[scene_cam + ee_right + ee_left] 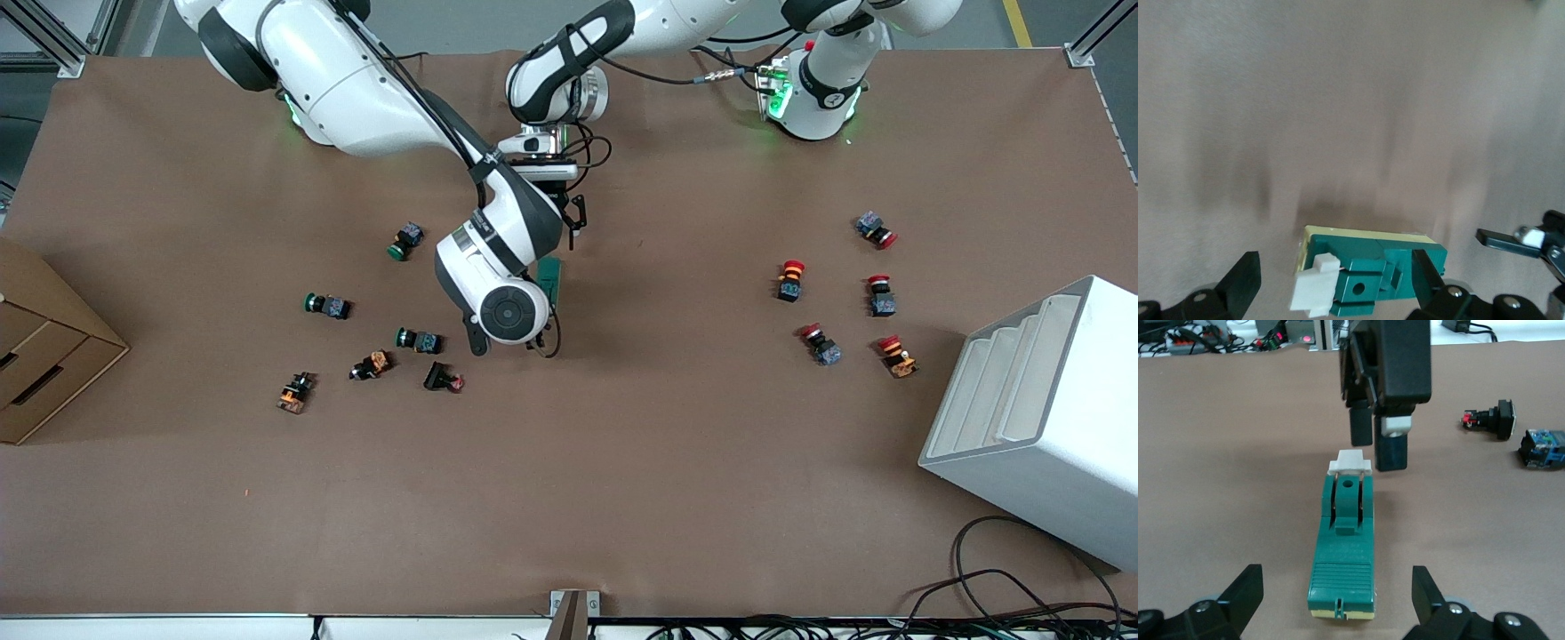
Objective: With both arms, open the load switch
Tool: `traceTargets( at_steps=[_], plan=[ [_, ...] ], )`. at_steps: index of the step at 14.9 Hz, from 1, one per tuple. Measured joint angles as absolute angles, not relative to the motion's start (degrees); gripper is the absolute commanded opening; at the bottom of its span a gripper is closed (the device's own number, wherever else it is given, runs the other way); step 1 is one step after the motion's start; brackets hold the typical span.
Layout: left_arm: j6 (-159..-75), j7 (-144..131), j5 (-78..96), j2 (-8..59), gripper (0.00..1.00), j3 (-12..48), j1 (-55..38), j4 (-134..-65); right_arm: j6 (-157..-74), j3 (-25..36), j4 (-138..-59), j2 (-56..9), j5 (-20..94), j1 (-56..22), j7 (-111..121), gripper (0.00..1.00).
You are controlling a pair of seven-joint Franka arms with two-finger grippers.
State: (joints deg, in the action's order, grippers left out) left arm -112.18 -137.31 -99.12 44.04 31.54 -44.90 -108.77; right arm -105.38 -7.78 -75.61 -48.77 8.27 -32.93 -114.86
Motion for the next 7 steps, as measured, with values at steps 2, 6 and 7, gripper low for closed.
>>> traceTargets(
  at_steps=[2, 6, 7],
  plan=[
    [-111.25, -137.31, -101.60, 45.92, 0.99, 31.01, -44.97, -108.86, -105.38, -7.78, -75.60, -49.43, 8.55, -33.33, -115.55, 1.00],
    [-108.86, -137.31, -103.61, 48.30, 0.99, 30.66, -45.65, -108.90, -105.23, -7.93, -75.59, -49.99, 10.26, -33.63, -115.66, 1.00],
    [-108.78, -137.31, -103.88, 48.36, 0.99, 30.31, -45.94, -108.90, -105.13, -8.27, -75.54, -49.99, 10.39, -33.64, -115.67, 1.00]
  ],
)
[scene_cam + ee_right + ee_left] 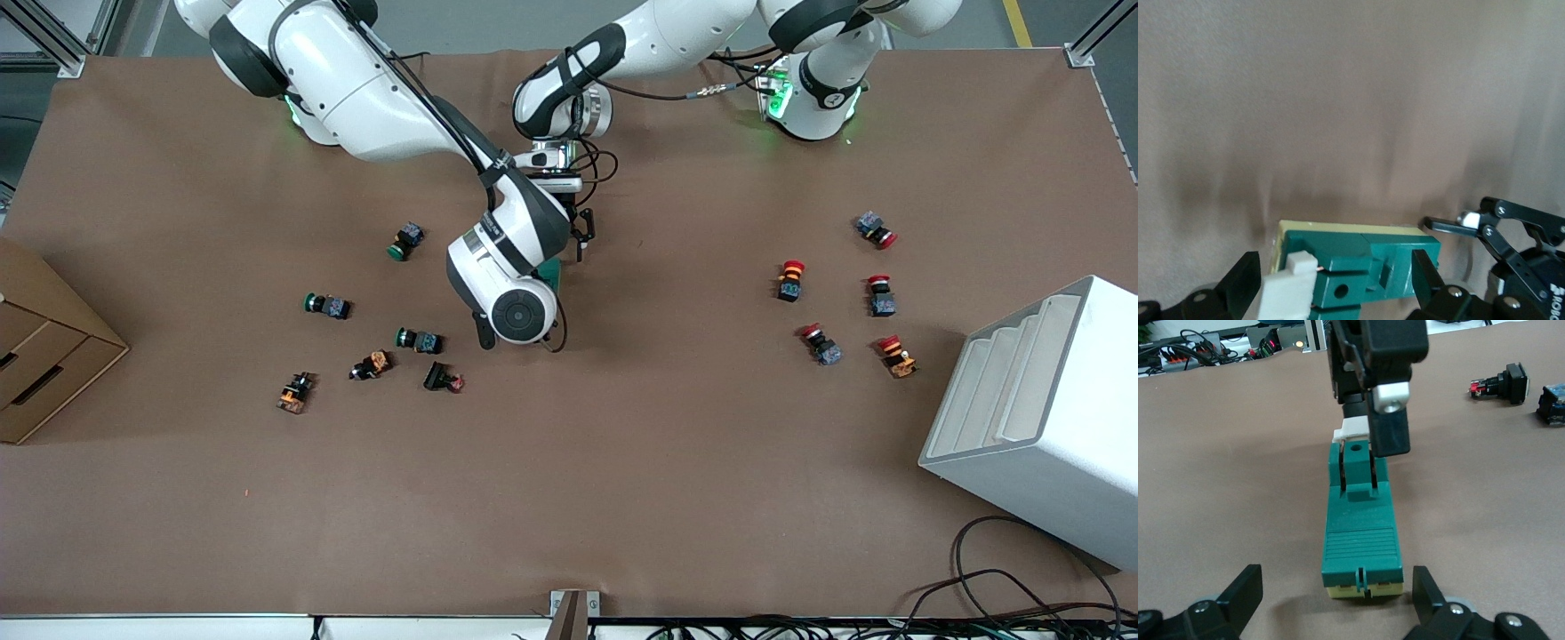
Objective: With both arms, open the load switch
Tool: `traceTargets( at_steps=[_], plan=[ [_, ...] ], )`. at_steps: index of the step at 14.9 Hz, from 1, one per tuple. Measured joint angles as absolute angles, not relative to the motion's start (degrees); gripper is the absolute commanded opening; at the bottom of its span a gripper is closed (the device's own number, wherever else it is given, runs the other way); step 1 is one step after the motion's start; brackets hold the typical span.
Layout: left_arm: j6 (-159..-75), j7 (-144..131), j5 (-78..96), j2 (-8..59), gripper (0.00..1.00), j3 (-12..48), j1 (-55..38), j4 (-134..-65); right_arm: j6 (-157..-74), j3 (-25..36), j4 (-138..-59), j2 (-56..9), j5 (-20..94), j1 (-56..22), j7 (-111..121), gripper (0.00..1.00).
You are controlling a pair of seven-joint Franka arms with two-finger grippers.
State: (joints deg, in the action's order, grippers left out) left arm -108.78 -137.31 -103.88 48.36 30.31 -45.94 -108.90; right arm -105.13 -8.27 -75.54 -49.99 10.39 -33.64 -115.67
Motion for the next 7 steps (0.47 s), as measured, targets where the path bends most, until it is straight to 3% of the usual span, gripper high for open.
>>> traceTargets(
  at_steps=[7],
  plan=[
    [-108.77, -138.10, -105.49, 48.35, 0.99, 29.85, -46.01, -108.41, -98.41, -9.57, -72.41, -49.98, 10.41, -33.59, -115.93, 1.00]
  ],
)
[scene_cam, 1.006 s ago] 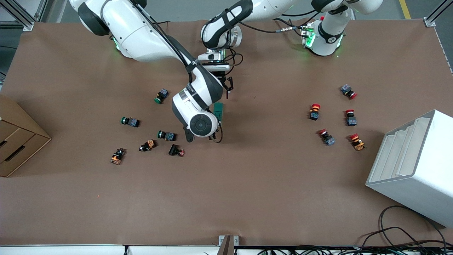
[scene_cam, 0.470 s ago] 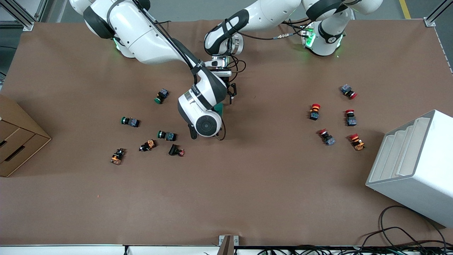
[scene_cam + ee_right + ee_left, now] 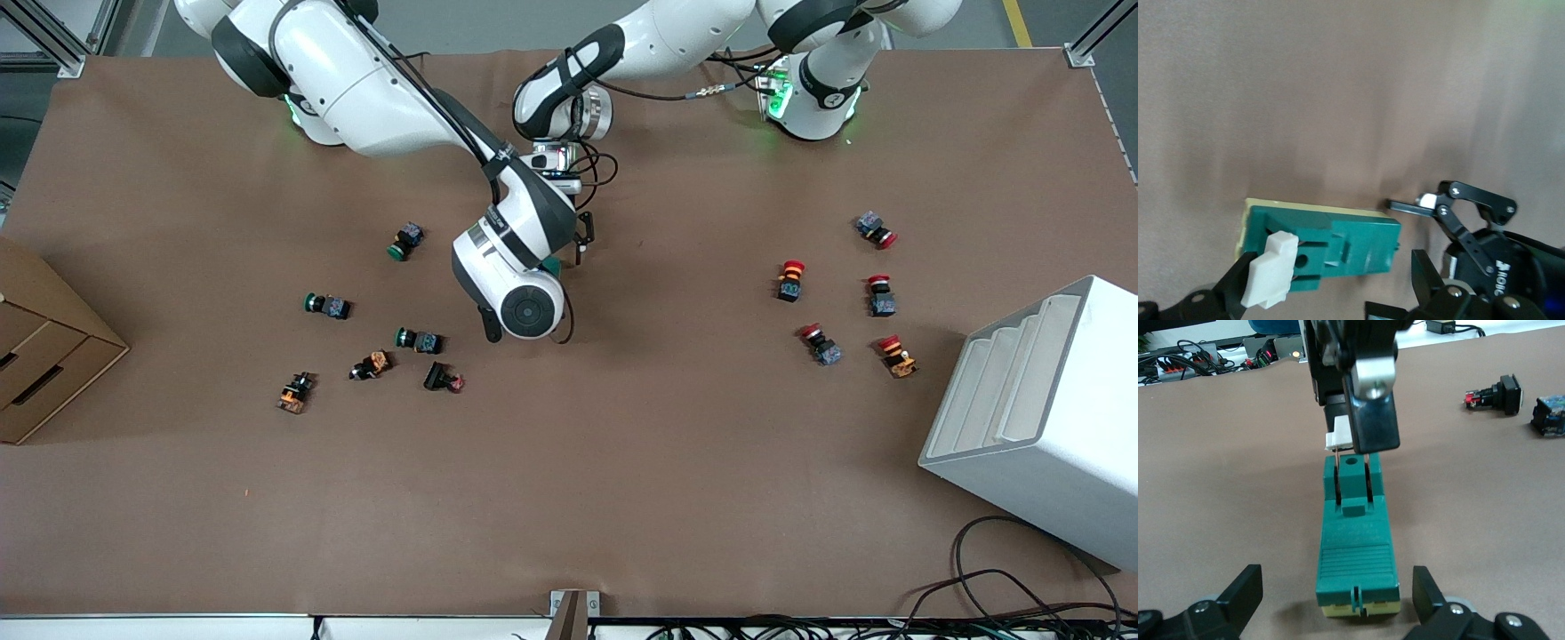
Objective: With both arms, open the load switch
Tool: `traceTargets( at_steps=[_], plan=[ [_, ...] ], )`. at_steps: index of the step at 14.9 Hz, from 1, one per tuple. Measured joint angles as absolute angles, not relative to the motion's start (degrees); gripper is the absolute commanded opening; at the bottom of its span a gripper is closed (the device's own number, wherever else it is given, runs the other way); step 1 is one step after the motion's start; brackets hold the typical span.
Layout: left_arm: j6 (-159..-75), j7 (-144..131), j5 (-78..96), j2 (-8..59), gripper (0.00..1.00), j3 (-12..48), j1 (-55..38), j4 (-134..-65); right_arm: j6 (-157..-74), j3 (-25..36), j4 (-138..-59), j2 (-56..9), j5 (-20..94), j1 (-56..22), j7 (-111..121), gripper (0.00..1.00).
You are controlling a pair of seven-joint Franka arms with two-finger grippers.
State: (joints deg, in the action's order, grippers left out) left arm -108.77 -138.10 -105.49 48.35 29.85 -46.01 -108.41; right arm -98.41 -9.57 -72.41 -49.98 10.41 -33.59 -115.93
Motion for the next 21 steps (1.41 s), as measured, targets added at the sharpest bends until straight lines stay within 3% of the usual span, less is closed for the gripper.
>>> traceTargets(
  at_steps=[21],
  plan=[
    [-109.05, -144.27, -108.97, 49.78, 0.99, 29.85, -46.25, -108.45, -87.05, -12.45, -69.61, -49.96, 10.41, -33.48, -116.07, 0.99]
  ],
)
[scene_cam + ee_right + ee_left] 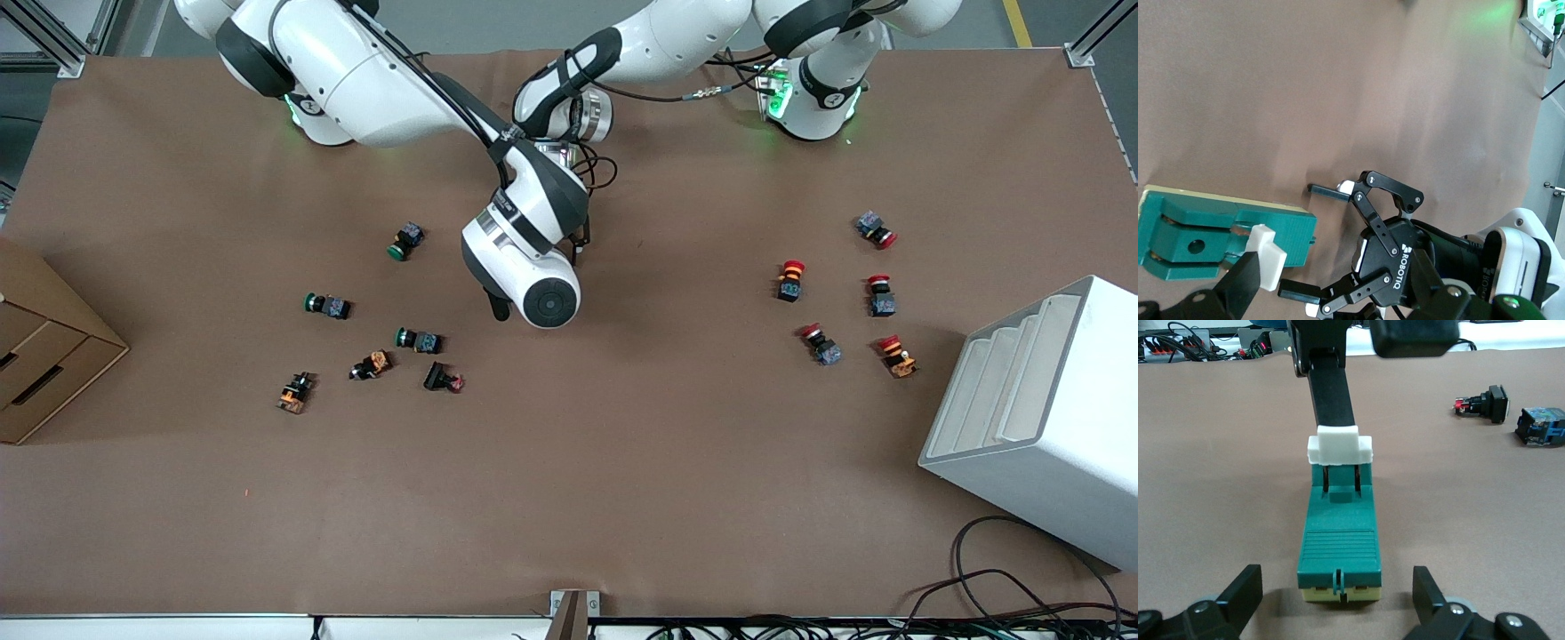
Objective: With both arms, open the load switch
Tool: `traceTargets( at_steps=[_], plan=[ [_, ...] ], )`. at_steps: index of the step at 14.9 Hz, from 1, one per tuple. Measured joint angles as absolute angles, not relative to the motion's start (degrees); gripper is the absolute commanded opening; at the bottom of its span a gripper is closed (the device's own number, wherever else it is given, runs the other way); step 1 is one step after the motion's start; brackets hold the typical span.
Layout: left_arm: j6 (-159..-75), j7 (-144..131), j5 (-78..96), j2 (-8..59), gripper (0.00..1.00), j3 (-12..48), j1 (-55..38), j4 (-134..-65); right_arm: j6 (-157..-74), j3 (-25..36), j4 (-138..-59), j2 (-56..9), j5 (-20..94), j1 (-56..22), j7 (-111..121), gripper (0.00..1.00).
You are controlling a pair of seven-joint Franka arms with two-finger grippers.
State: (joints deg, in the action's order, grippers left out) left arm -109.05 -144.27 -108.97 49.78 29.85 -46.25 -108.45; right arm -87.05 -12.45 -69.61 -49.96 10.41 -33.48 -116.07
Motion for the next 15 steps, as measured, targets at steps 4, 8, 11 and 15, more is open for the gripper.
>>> traceTargets(
  at_steps=[4, 8, 11, 15],
  plan=[
    [-109.04, -144.27, -108.97, 49.78, 0.99, 29.83, -46.25, -108.45, -87.02, -12.70, -70.08, -50.12, 10.42, -33.63, -116.07, 0.99],
    [-109.04, -144.27, -108.97, 49.78, 0.99, 29.83, -46.25, -108.45, -87.75, -13.08, -71.31, -50.48, 10.45, -33.76, -116.06, 0.99],
    [-109.03, -144.27, -108.97, 49.78, 0.99, 29.82, -46.25, -108.45, -88.13, -13.18, -71.53, -51.30, 10.46, -33.97, -116.06, 0.99],
    [-109.02, -144.27, -108.97, 49.78, 0.99, 29.82, -46.25, -108.41, -88.32, -13.17, -71.50, -51.56, 10.46, -33.98, -116.04, 1.00]
  ],
)
